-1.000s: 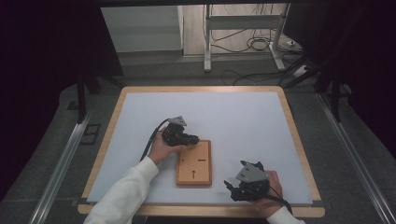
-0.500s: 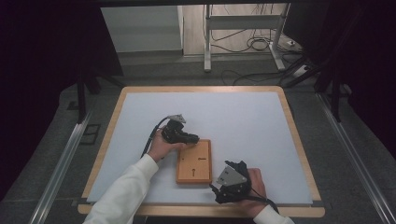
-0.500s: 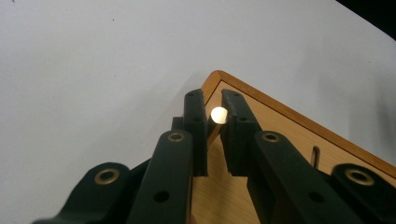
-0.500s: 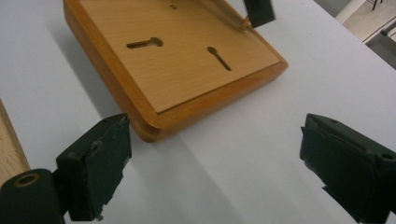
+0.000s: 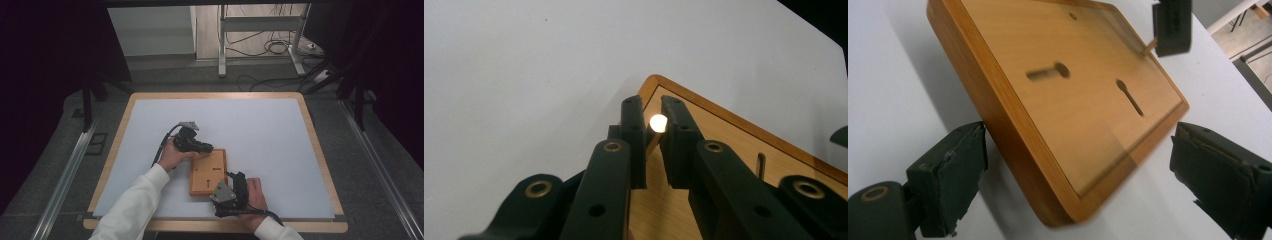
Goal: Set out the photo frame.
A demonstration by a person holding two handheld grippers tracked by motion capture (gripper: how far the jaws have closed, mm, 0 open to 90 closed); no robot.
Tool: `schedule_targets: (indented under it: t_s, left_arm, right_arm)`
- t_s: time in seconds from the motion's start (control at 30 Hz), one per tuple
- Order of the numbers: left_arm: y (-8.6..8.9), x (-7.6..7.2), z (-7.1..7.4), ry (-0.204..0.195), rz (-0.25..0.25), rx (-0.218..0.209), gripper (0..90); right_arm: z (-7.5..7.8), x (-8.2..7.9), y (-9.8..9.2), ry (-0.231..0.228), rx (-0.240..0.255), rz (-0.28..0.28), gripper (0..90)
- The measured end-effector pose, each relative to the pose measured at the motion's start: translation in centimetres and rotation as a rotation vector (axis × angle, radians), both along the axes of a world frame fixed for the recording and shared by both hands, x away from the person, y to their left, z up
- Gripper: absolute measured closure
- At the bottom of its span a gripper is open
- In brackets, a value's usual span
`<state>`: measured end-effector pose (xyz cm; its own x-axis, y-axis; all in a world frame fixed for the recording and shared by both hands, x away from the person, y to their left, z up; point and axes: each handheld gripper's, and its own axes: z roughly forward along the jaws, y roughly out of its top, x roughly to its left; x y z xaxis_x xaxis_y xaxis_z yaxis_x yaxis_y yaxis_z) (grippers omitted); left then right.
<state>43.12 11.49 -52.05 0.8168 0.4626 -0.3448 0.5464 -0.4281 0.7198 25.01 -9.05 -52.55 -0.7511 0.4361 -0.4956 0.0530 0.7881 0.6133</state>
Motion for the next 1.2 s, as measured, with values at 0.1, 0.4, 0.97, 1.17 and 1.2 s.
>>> schedule_targets:
  t_s: [0.1, 0.4, 0.97, 1.17, 1.2]
  left_arm:
    - [0.0, 0.1, 0.0, -0.002, 0.003, -0.002, 81.9]
    - [-0.2, -0.1, 0.1, -0.024, 0.022, 0.021, 83.3]
    - [-0.3, -0.2, 0.1, -0.049, 0.049, 0.027, 83.6]
    - [-0.4, -0.1, 0.1, -0.06, 0.059, 0.038, 82.5]
    - [-0.4, -0.1, 0.1, -0.062, 0.06, 0.04, 82.1]
  right_arm:
    - [-0.3, 0.0, 0.5, -0.056, -0.041, -0.001, 10.4]
    - [0.1, 0.1, 0.5, -0.074, -0.023, -0.002, 13.1]
    - [1.7, 0.4, 0.0, -0.098, 0.009, 0.022, 30.6]
    - [2.3, 0.9, -0.2, -0.078, 0.022, 0.039, 38.4]
    - [2.4, 0.9, -0.2, -0.076, 0.026, 0.042, 39.3]
